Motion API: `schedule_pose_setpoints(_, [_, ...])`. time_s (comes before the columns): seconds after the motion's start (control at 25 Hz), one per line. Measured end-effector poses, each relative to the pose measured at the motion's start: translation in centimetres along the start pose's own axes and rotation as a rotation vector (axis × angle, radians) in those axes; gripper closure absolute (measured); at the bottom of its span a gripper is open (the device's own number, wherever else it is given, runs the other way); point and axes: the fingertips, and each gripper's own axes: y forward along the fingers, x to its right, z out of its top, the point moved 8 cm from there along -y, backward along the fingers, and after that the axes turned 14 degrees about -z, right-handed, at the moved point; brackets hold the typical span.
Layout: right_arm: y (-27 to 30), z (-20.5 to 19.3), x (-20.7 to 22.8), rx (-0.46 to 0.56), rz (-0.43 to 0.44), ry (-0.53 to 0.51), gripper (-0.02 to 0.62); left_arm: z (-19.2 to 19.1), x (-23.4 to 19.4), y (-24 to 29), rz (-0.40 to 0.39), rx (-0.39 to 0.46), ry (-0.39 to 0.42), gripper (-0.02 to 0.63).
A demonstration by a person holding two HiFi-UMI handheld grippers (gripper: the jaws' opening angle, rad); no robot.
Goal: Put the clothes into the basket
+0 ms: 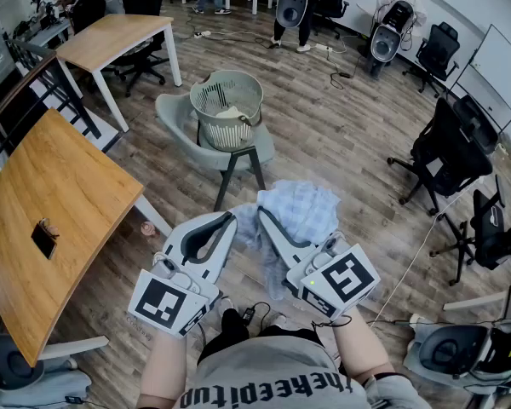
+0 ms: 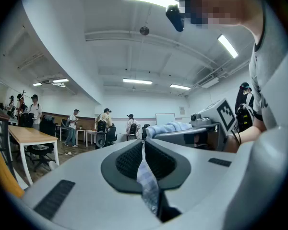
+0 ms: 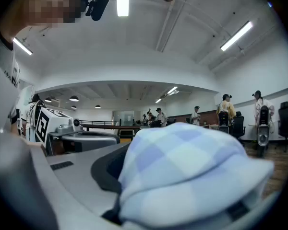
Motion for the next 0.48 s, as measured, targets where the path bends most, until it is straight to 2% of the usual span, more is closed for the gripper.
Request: schedule_pose_setpoints(0.48, [2.3, -0.2, -1.0, -0.015, -0.009, -0.014, 0.56, -0.5, -2.5, -0.6, -0.015, -0.002, -0.019, 0.577])
